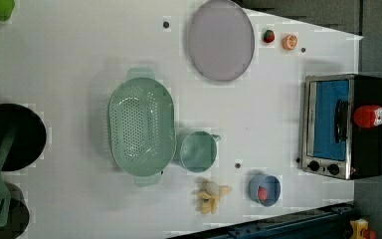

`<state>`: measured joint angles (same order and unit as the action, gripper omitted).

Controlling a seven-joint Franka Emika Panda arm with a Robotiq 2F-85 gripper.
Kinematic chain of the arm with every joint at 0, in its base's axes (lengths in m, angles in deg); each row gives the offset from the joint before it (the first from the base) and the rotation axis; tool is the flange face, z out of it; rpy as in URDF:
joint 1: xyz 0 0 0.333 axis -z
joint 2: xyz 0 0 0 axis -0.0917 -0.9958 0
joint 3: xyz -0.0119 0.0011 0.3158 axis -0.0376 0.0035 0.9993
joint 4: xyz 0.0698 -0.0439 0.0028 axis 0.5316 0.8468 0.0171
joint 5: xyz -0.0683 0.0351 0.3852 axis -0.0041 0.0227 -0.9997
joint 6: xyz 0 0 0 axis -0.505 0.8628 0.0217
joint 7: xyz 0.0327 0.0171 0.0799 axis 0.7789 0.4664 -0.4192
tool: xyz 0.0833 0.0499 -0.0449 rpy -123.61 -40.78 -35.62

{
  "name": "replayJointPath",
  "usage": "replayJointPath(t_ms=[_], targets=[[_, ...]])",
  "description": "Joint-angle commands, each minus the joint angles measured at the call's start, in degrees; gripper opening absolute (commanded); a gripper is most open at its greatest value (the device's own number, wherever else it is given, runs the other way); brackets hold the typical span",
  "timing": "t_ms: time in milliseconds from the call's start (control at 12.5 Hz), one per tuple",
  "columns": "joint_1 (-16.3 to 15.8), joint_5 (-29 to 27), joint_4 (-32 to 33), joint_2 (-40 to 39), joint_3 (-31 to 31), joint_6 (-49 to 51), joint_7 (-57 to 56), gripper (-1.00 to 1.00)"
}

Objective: Pick Ketchup from oven and place it on table.

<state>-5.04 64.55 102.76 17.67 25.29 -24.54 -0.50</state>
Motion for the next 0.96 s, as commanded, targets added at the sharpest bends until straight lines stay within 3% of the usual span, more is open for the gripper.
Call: replayJointPath(t_ms=[80, 480, 960], targets=[[2.3, -0.3, -0.1, -3.7, -3.8, -1.2, -2.4, 1.00], [4.7, -0.3, -0.2, -10.5, -14.3, -10.2, -2.4, 1.00], [5.2, -0.4, -0.2, -22.0, -25.6, -24.8, -2.4, 1.00]])
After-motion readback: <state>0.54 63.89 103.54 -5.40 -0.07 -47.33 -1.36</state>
